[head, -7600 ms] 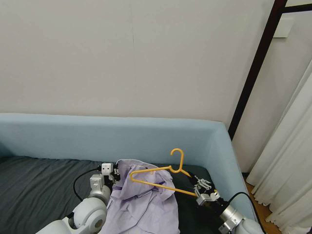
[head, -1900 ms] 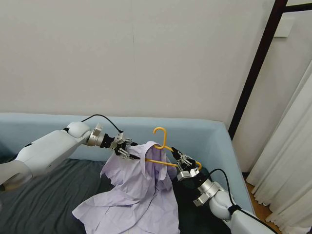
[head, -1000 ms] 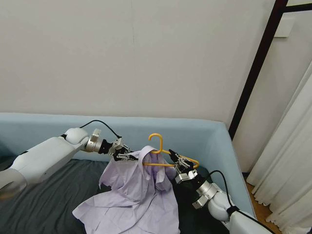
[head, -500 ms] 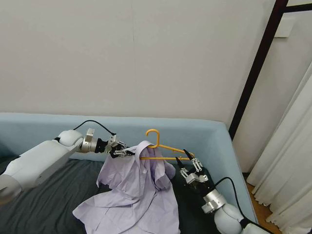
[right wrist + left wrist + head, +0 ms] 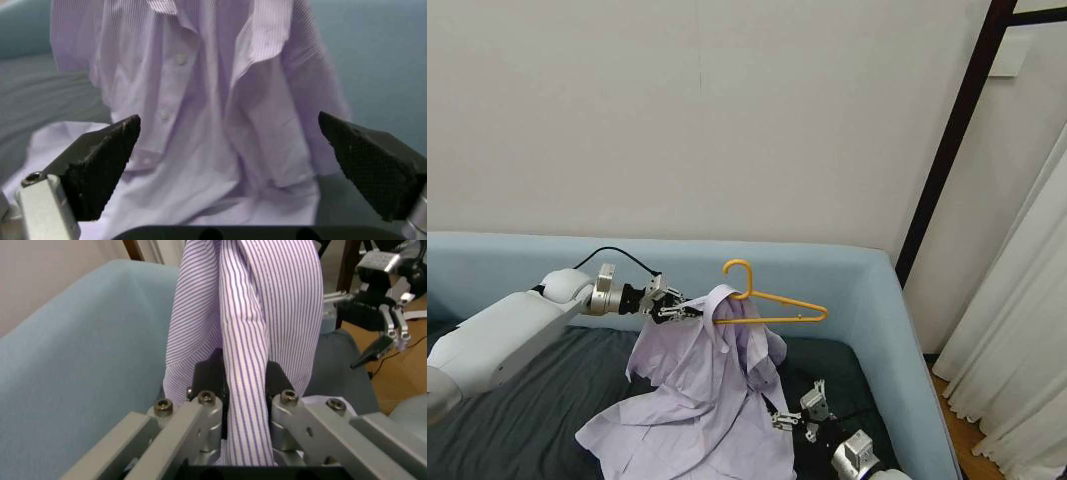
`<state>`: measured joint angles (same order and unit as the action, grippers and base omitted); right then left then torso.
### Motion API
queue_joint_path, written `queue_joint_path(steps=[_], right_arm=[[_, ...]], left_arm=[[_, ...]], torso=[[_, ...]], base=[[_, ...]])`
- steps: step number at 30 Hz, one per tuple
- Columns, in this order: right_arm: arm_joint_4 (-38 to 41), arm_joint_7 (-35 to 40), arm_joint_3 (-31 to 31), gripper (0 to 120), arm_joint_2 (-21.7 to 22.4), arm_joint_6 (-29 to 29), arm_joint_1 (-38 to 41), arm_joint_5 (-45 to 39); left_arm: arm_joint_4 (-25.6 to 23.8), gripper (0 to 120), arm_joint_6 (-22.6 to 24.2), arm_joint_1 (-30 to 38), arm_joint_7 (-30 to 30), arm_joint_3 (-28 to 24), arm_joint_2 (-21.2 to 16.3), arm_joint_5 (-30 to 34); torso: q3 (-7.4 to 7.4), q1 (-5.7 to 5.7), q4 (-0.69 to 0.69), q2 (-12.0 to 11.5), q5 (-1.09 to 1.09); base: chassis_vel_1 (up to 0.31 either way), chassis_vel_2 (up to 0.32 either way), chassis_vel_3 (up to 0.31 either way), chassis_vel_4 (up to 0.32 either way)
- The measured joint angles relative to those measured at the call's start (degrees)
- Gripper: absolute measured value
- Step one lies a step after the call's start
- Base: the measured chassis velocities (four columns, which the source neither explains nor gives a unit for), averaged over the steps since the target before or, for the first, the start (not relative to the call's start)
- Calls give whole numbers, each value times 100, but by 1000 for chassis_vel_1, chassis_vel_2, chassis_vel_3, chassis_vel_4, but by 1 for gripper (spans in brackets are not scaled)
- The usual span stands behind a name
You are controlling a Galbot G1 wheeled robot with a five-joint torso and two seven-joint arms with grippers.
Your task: Pick up the clothes from the sofa and hang them on the clothes hanger.
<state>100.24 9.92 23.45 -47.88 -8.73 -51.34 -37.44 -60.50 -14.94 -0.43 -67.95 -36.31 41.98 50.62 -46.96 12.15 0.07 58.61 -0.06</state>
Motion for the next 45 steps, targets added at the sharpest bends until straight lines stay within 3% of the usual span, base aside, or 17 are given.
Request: queue_joint_path(steps=[8, 16, 24, 37, 40, 45], right_arm=[[-488, 590, 433, 100, -932, 520, 708, -1432], [-722, 805, 493, 91, -1152, 622, 851, -1586], [-1006, 1245, 460, 58, -1461, 650, 1039, -1992], [-1127, 1255, 313, 8, -1584, 396, 974, -1939], [-1123, 1255, 284, 0, -1584, 381, 1004, -1946], [-1042, 1239, 293, 0, -1511, 344, 967, -1911]], left_arm=[[-174, 7, 25, -24, -36, 15, -160, 28], [-280, 7, 52, -67, -70, 58, -279, 41], [-200, 7, 77, -133, -112, 164, -253, 29], [-290, 7, 75, -204, -106, 133, -343, 11], [-320, 7, 76, -255, -106, 166, -361, 5], [-303, 7, 73, -311, -105, 245, -388, -10]], torso=[[0, 0, -2, 0, 1], [0, 0, 1, 0, 0], [-1, 0, -1, 0, 2], [-1, 0, -1, -1, 2], [-1, 0, -1, 0, 2], [0, 0, 0, -1, 2]], base=[[0, 0, 0, 0], [0, 0, 0, 0], [0, 0, 0, 0], [0, 0, 0, 0], [0, 0, 0, 0], [0, 0, 0, 0]])
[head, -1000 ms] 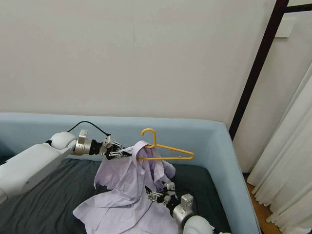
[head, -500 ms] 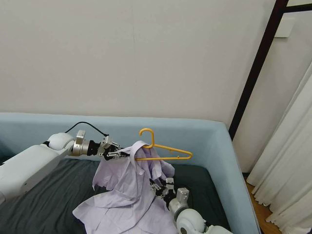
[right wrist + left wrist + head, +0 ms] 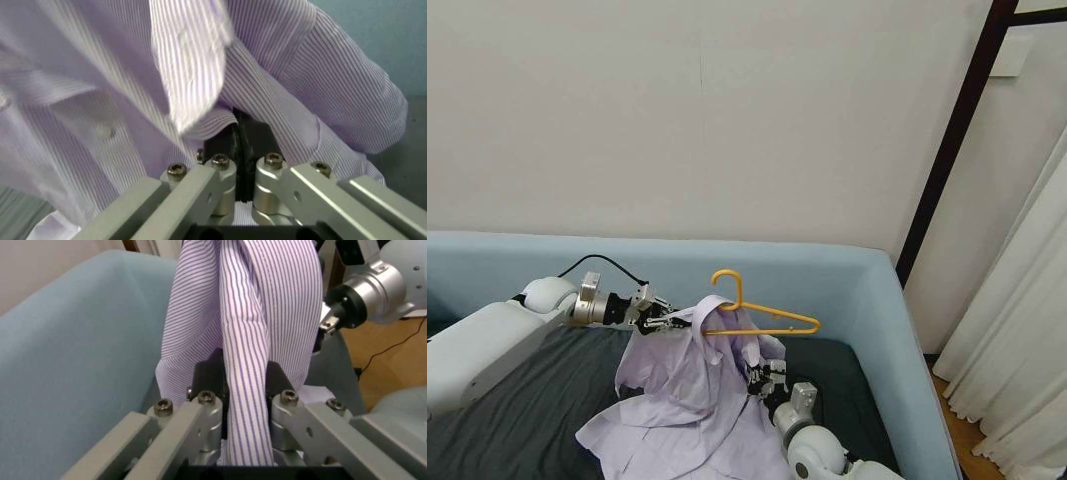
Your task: Pick up the clothes from the sofa and hang them on the clothes hanger.
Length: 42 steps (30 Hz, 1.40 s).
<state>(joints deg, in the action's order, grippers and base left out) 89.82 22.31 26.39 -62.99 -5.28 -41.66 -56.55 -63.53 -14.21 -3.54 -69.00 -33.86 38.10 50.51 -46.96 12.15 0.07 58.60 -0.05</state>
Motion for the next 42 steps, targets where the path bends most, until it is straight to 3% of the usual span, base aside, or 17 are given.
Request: queue_joint_path(steps=[9, 17, 35, 42], right_arm=[[456, 27, -20, 0, 304, -10, -234, 129], [1120, 89, -391, 0, 920, 208, -684, 138], [351, -580, -759, 0, 1104, 351, 5, -315], [285, -978, -669, 0, 1237, 282, 162, -347]], left_arm=[[164, 7, -81, -12, -10, 90, -23, -67], [315, 7, -328, 83, -58, 158, -35, -255], [-497, 7, -496, -453, -316, 665, -830, -178], [-695, 7, -613, -803, -471, 1006, -1065, -514]], torso=[[0, 0, 0, 0, 1], [0, 0, 2, 0, 1], [0, 0, 0, 0, 0], [0, 0, 0, 0, -1]], base=[[0, 0, 0, 0], [0, 0, 0, 0], [0, 0, 0, 0], [0, 0, 0, 0]])
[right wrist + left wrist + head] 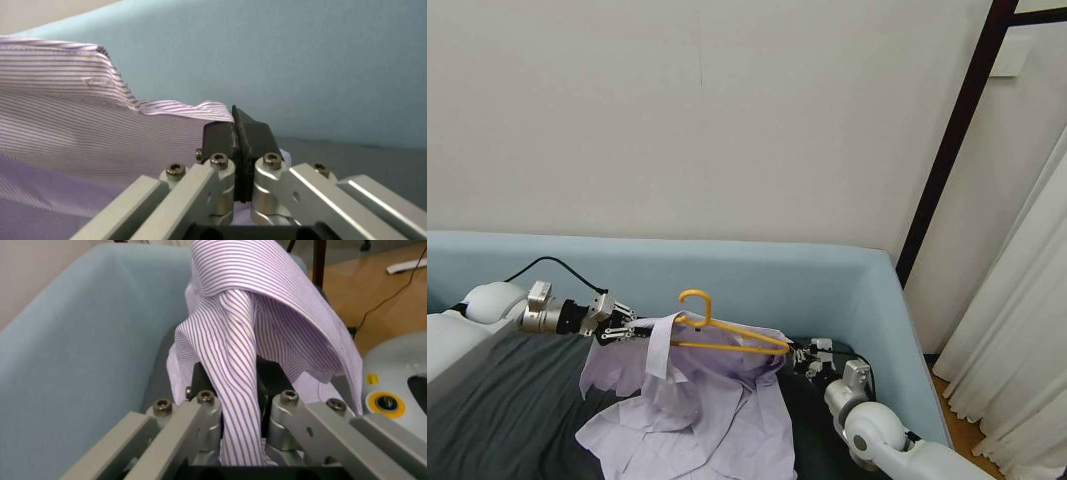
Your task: Pick up the clothes from the sofa and hang them on the clothes hanger.
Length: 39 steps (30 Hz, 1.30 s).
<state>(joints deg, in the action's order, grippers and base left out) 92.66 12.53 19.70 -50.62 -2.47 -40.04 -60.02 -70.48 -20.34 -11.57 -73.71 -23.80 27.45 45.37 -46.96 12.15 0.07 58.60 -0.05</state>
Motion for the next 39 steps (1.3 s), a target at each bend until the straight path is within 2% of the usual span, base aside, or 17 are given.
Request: queue_joint_path(steps=[9, 10, 13, 22, 29, 34, 39], right_arm=[[252, -27, 173, 0, 171, -144, 205, 331], [354, -1, 221, 0, 210, -156, 263, 440], [549, 32, 241, 0, 319, -181, 309, 626], [997, 107, 211, 0, 543, -169, 318, 822], [1681, 235, 251, 0, 653, -15, 265, 684], [1959, 339, 337, 0, 677, 125, 331, 551], [2191, 369, 371, 0, 787, 211, 318, 508]], left_arm=[[-128, 7, -133, -250, 208, 380, -184, -658], [-146, 7, -133, -308, 291, 485, -211, -830], [-147, 7, -131, -319, 504, 605, -204, -1217], [-61, 7, 5, -257, 963, 674, -136, -1692], [-103, 7, 85, -330, 1347, 576, -65, -1415], [-287, 7, 54, -432, 1350, 381, -2, -925], [-294, 7, 75, -442, 1380, 325, 118, -765]], torso=[[0, 0, 2, 0, 1], [0, 0, -4, 0, 1], [0, 0, 0, 0, 1], [0, 0, 0, 0, 1], [0, 0, 0, 0, 1], [0, 0, 0, 0, 1], [0, 0, 0, 0, 1]], base=[[0, 0, 0, 0], [0, 0, 0, 0], [0, 0, 0, 0], [0, 0, 0, 0], [0, 0, 0, 0], [0, 0, 0, 0], [0, 0, 0, 0]])
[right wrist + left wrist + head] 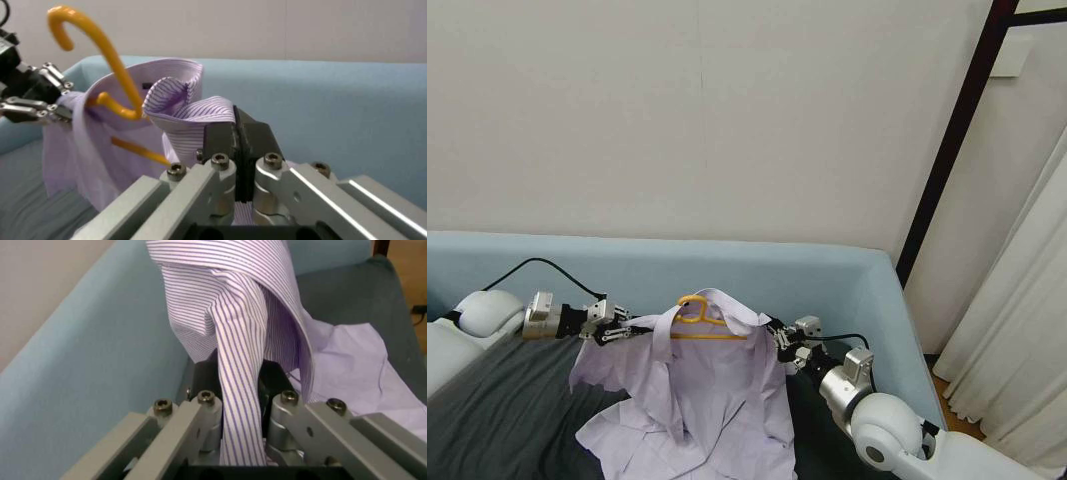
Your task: Pick up the clothes from the sofa and hang them on the clothes hanger.
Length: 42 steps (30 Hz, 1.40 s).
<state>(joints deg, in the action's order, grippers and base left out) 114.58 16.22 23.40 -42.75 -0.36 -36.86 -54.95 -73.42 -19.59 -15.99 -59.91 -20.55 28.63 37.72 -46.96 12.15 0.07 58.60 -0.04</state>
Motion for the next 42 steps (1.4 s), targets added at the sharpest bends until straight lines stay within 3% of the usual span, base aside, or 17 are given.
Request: queue_joint_path(steps=[16, 23, 26, 28, 42], right_arm=[[1044, 31, -290, 0, 580, 106, -381, -153], [1134, 125, -106, 0, 686, 236, 236, -107], [922, -25, 170, 0, 793, 220, 637, 761], [912, -107, 339, 0, 895, 200, 705, 1159], [841, -261, 689, 0, 959, 106, 831, 1732]], left_arm=[[339, 7, 336, 641, 183, -474, 388, 988], [184, 7, 524, 996, 340, -802, 510, 1433], [170, 7, 559, 1250, 441, -1066, 592, 1545], [227, 7, 600, 1464, 475, -1226, 714, 1653], [502, 7, 646, 2459, 349, -2048, 894, 1985]], torso=[[0, 0, 1, 0, 1], [0, 0, 0, 0, 1], [-1, 0, -6, 0, 0], [-1, 1, 2, 0, 0], [-1, 1, 0, 0, 1]], base=[[0, 0, 0, 0], [0, 0, 0, 0], [0, 0, 0, 0], [0, 0, 0, 0], [0, 0, 0, 0]])
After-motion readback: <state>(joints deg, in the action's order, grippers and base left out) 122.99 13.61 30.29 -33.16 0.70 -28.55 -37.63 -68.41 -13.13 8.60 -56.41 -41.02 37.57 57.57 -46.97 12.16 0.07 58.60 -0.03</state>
